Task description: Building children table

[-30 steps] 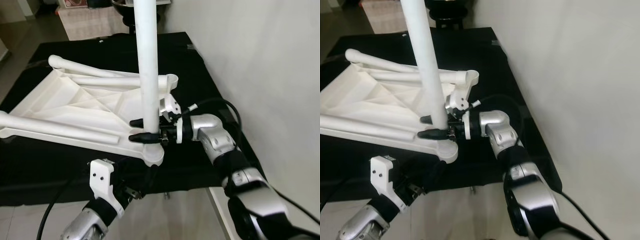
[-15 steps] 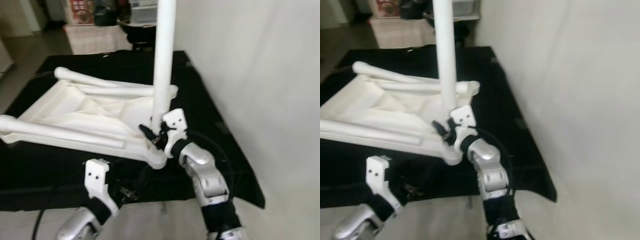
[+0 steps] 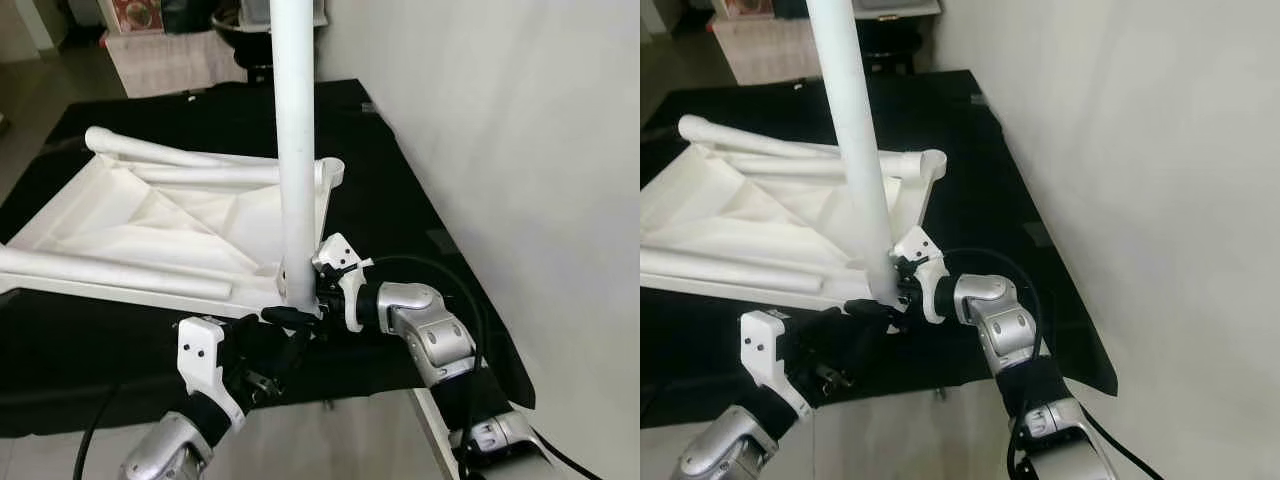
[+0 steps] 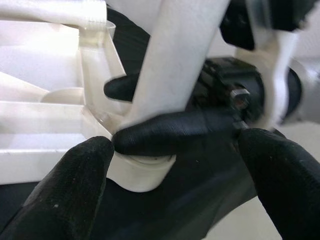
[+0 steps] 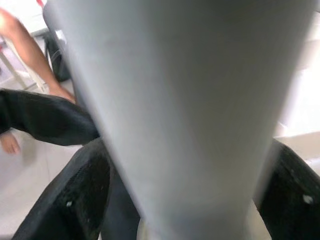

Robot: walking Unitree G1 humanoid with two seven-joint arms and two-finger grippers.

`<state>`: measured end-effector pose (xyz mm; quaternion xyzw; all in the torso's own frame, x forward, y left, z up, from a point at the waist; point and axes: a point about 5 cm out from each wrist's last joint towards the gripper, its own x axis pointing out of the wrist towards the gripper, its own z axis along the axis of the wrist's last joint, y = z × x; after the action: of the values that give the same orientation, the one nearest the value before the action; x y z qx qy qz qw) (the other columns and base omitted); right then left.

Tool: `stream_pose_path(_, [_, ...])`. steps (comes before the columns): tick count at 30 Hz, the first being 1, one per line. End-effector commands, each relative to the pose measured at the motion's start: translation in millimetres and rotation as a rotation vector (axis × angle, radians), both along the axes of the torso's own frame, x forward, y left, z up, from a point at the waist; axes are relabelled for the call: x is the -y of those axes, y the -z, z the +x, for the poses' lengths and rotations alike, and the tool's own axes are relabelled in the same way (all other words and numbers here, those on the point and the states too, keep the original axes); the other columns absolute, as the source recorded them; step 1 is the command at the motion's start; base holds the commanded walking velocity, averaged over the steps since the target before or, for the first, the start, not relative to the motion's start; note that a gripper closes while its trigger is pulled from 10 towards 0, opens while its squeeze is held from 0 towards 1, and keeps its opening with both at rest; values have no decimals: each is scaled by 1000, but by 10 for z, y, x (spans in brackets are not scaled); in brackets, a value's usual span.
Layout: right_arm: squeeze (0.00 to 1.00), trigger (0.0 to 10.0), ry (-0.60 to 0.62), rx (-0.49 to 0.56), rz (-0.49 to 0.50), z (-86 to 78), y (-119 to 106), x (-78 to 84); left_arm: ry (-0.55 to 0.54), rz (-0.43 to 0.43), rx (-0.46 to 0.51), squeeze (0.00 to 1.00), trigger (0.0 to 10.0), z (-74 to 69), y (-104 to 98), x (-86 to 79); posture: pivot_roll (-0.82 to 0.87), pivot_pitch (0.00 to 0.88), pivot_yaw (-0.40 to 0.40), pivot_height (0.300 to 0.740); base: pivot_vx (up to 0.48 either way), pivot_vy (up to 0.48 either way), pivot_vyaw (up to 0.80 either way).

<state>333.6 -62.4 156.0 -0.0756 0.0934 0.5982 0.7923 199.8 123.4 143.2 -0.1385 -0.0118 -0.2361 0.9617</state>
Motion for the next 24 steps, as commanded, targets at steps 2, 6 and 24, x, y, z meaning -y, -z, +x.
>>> stream_pose_path(2, [0,10000,-140,4,-18,14,-35,-97,-8,1,-11,0,10000,-56,13,18,92,124,-29,740,0,0,0])
stream_pose_path(6, [0,10000,-199,8,11,82,-172,-156,-7,2,-14,0,10000,-88,11,30,98,128,-29,740,0,0,0])
stream_pose_path(24, [0,0,-356,17,60,173,-333,-164,2,4,-28,0,10000,-146,34,61,107,119,-28,740,0,0,0])
